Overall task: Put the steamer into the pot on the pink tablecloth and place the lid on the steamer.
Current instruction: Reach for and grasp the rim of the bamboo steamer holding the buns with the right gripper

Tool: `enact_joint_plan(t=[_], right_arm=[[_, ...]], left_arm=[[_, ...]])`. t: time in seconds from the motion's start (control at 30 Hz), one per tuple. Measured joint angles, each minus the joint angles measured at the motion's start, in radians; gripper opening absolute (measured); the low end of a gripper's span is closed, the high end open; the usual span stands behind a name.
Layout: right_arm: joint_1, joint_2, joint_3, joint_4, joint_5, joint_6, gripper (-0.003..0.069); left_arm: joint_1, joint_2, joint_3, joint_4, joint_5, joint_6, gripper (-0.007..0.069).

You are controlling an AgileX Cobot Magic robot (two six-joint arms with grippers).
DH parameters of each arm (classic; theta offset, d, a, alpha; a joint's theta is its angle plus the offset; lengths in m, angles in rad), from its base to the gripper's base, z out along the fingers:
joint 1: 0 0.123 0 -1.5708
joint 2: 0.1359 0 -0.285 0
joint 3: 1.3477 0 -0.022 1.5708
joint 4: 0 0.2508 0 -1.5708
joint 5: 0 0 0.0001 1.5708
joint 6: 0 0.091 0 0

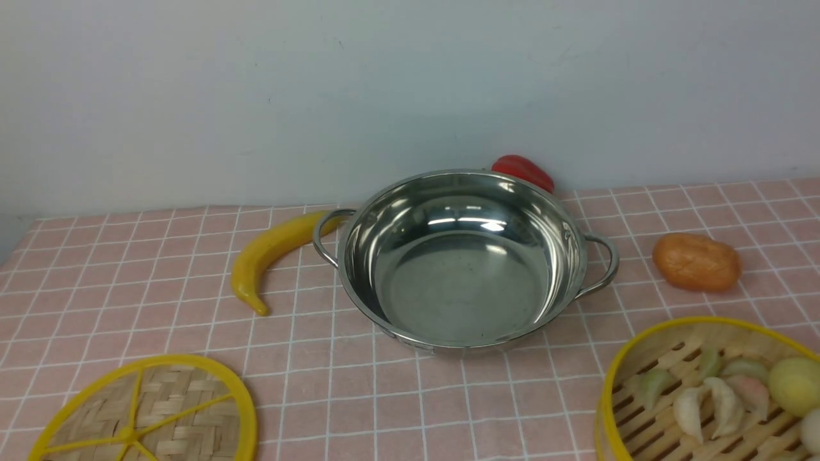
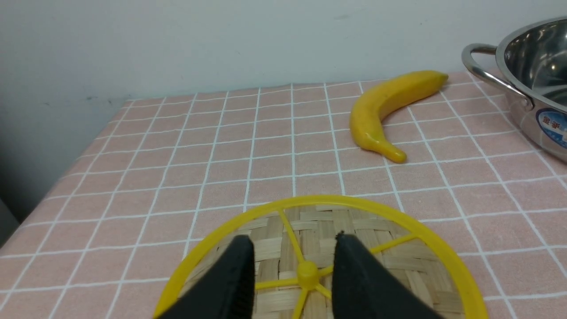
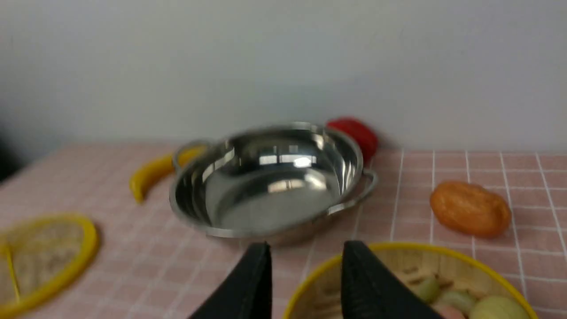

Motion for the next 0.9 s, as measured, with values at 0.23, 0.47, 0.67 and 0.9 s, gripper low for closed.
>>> enact_joint_plan(t=[0.23, 0.47, 0.67, 0.9], right_arm=[[0.011, 0.388, -0.169, 0.119, 0.236, -0.419, 0.0243], [0.133, 0.731, -0.183, 0.078, 0.242, -0.476, 0.0243], [0.344, 0.959, -0.185, -0.146, 0.241, -0.282, 0.0243], [0.52, 1.124, -0.187, -0.256, 0.125, -0.134, 0.0243]], left_arm=[[0.0, 0.0, 0.0, 0.0, 0.0, 0.0, 0.0243], [0.0, 0.0, 0.0, 0.0, 0.0, 0.0, 0.0243], [0.0, 0.0, 0.0, 0.0, 0.0, 0.0, 0.0243], [0.0, 0.0, 0.0, 0.0, 0.0, 0.0, 0.0243]])
